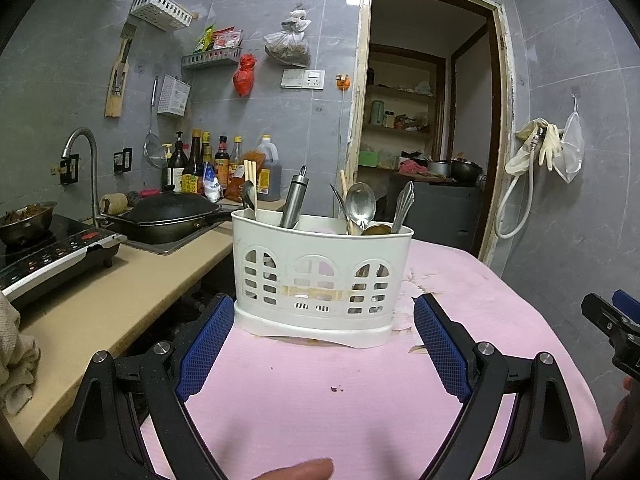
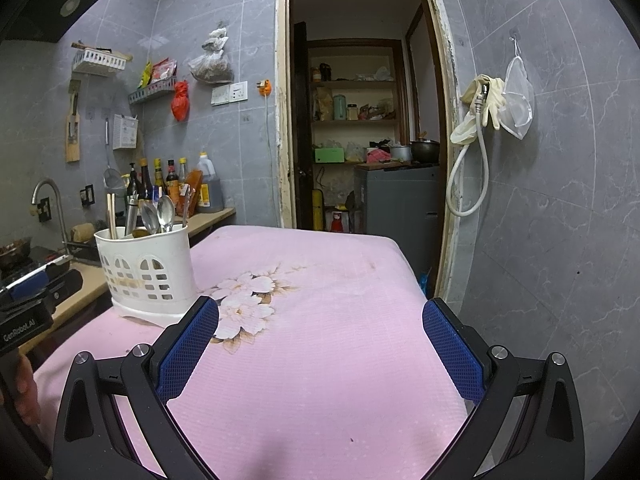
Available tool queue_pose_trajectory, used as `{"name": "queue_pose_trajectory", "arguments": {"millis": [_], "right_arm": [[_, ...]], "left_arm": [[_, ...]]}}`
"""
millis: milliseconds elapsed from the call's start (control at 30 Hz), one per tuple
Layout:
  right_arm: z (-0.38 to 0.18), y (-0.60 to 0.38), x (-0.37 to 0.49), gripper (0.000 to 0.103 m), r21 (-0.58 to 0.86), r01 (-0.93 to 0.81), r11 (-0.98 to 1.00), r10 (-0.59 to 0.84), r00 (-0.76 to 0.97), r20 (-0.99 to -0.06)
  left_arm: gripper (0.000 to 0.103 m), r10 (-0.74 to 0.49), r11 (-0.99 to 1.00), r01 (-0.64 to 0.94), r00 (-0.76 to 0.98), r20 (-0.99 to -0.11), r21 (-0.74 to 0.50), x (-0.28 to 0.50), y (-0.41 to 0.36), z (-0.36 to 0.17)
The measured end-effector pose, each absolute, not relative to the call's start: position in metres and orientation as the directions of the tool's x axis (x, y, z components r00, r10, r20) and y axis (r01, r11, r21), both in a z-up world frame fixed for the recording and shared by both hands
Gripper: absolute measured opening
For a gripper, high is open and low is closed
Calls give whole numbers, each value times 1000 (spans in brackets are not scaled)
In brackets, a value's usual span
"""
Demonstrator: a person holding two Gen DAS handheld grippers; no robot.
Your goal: Organize utensils
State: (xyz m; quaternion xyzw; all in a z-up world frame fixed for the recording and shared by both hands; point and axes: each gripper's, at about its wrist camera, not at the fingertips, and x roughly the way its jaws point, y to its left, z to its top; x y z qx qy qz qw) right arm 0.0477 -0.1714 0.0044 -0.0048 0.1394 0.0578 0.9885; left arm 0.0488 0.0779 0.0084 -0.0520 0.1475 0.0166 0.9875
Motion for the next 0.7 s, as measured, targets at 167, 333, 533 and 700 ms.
{"name": "queue_pose_trajectory", "arguments": {"millis": [167, 333, 533, 700], "right_arm": [[5, -169, 48, 103, 7, -115, 993, 113, 954, -277], [5, -168, 47, 103, 6, -116, 993, 113, 953, -280], [5, -165, 47, 103, 4, -120, 993, 116, 951, -285], [5, -165, 47, 103, 4, -120, 993, 116, 951, -287]], "left_arm": [[88, 20, 995, -47, 956, -293, -86, 49, 76, 10], [88, 19, 995, -47, 955, -296, -89, 49, 75, 10], [88, 23, 995, -52, 954, -298, -90, 50, 75, 10], [88, 23, 995, -52, 954, -300, -90, 50, 76, 10]]}}
